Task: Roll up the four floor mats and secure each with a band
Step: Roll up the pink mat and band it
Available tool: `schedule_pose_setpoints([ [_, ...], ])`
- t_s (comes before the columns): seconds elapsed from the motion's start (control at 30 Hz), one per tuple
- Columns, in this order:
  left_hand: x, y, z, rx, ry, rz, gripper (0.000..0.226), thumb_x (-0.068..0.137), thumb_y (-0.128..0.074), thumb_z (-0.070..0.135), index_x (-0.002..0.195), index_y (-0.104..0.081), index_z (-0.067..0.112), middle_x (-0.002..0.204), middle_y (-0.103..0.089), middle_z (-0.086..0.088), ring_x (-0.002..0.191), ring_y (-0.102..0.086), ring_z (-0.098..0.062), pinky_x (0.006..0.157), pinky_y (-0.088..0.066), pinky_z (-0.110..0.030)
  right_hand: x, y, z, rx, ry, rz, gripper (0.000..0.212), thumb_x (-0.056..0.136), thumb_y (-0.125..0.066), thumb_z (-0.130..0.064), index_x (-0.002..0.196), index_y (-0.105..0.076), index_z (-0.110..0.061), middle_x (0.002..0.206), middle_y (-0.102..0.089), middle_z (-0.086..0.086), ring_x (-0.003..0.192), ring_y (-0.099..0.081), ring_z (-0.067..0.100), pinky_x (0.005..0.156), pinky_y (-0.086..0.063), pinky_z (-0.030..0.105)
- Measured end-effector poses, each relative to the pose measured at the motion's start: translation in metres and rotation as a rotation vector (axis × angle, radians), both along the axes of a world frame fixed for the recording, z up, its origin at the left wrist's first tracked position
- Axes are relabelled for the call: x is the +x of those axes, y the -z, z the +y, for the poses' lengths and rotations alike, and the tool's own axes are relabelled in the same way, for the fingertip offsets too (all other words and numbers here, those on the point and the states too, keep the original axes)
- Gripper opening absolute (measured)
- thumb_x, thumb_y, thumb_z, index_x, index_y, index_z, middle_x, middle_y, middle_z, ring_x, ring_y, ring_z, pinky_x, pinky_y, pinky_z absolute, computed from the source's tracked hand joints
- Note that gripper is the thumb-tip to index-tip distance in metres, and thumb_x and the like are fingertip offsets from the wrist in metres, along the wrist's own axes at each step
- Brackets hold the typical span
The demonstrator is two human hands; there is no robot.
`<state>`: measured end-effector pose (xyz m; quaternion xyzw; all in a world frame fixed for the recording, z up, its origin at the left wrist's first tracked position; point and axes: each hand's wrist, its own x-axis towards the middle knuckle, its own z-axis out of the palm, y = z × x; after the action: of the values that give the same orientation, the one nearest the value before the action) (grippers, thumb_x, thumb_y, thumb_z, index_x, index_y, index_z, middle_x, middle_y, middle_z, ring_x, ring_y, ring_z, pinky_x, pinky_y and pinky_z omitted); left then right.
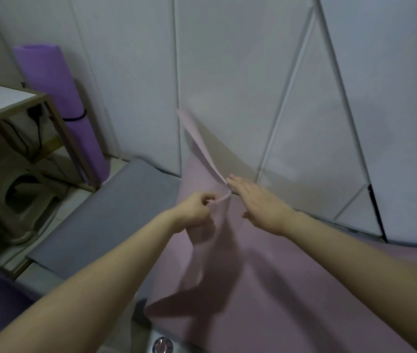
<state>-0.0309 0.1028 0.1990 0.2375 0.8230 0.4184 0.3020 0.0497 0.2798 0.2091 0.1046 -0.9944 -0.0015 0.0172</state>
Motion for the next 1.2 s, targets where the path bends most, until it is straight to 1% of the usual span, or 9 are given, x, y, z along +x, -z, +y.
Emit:
schedule_pose_setpoints([
  [0.17,0.032,-0.008,-0.008,-0.102,0.557,-0.161,0.043,0.075,-0.060,-0.019,0.083,-0.063,0.023,0.078,-0.061,0.003,0.073,-0.056,-0.011,0.071,-0.046,-0.026,0.007,-0.009,0.020,0.265,-0.186,0.054,0.063,0.079,-0.061,0.000,0.138,-0.045,-0.013,0.152,-0.030,0.015,0.140,-0.027,0.035,0.115,-0.010,0.041],
  [0.23,0.037,-0.012,-0.010,-0.195,0.668,-0.228,0.044,0.075,-0.058,-0.021,0.080,-0.062,0.022,0.065,-0.063,0.011,0.060,-0.057,-0.002,0.061,-0.047,-0.018,0.010,-0.008,0.027,0.347,-0.241,0.003,0.036,0.072,-0.075,-0.014,0.106,-0.065,-0.011,0.131,-0.057,0.015,0.127,-0.049,0.037,0.109,-0.030,0.048],
  [0.3,0.037,-0.018,-0.015,-0.330,0.673,-0.242,0.041,0.075,-0.057,-0.022,0.078,-0.062,0.019,0.064,-0.065,0.008,0.057,-0.058,-0.002,0.057,-0.048,-0.017,0.022,-0.010,0.031,0.432,-0.160,-0.198,0.033,0.083,-0.067,-0.032,0.106,-0.059,-0.010,0.122,-0.062,0.010,0.127,-0.049,0.028,0.116,-0.019,0.039],
  [0.47,0.045,-0.035,-0.013,-0.807,0.353,0.543,0.035,0.089,-0.047,0.007,0.124,-0.048,0.007,0.128,-0.051,-0.016,0.116,-0.051,-0.030,0.098,-0.038,-0.044,0.062,0.000,0.030,0.097,0.141,-0.346,0.013,0.097,-0.045,-0.027,0.095,-0.042,-0.015,0.117,-0.067,-0.001,0.114,-0.056,0.025,0.090,-0.039,0.032],
  [0.7,0.118,0.010,0.016,-0.688,0.439,0.678,0.084,0.083,-0.056,0.055,0.143,-0.020,0.007,0.139,-0.036,-0.013,0.132,-0.033,-0.027,0.110,-0.014,-0.064,0.082,0.019,-0.034,0.095,0.185,-0.242,0.044,0.098,-0.040,-0.041,0.130,-0.039,-0.011,0.129,-0.056,0.010,0.115,-0.056,0.029,0.088,-0.041,0.036],
  [0.83,0.121,0.030,0.009,-0.586,0.379,0.706,0.054,0.084,-0.061,0.042,0.121,-0.042,0.009,0.126,-0.049,-0.011,0.119,-0.045,-0.028,0.093,-0.032,-0.036,0.103,0.026,-0.043,-0.043,0.194,-0.206,0.046,0.095,-0.046,-0.045,0.127,-0.042,-0.012,0.127,-0.056,0.008,0.114,-0.055,0.028,0.087,-0.039,0.036],
  [0.97,0.116,0.040,-0.001,-0.501,0.502,0.778,0.014,0.096,-0.048,0.029,0.089,-0.047,0.017,0.106,-0.063,-0.014,0.101,-0.057,-0.034,0.074,-0.036,-0.037,0.129,0.033,-0.019,-0.074,0.130,-0.113,0.055,0.075,-0.070,-0.053,0.105,-0.055,-0.010,0.100,-0.062,0.007,0.091,-0.060,0.029,0.075,-0.039,0.034],
  [1.1,0.106,0.045,-0.015,-0.452,0.574,0.791,0.009,0.095,-0.048,0.021,0.091,-0.052,0.014,0.106,-0.062,-0.012,0.100,-0.057,-0.032,0.075,-0.038,-0.035,0.146,0.039,0.013,0.114,0.097,0.020,0.057,0.039,-0.091,-0.041,0.078,-0.061,-0.013,0.072,-0.060,0.003,0.066,-0.063,0.023,0.090,-0.047,0.038],
  [1.2,0.102,0.039,-0.029,-0.431,0.617,0.796,0.016,0.096,-0.048,0.029,0.093,-0.054,0.014,0.107,-0.062,-0.011,0.102,-0.056,-0.030,0.075,-0.036,-0.034,0.146,0.035,0.026,0.149,0.126,0.082,0.046,0.050,-0.090,-0.032,0.075,-0.059,-0.010,0.068,-0.057,0.006,0.065,-0.061,0.026,0.098,-0.041,0.043],
])
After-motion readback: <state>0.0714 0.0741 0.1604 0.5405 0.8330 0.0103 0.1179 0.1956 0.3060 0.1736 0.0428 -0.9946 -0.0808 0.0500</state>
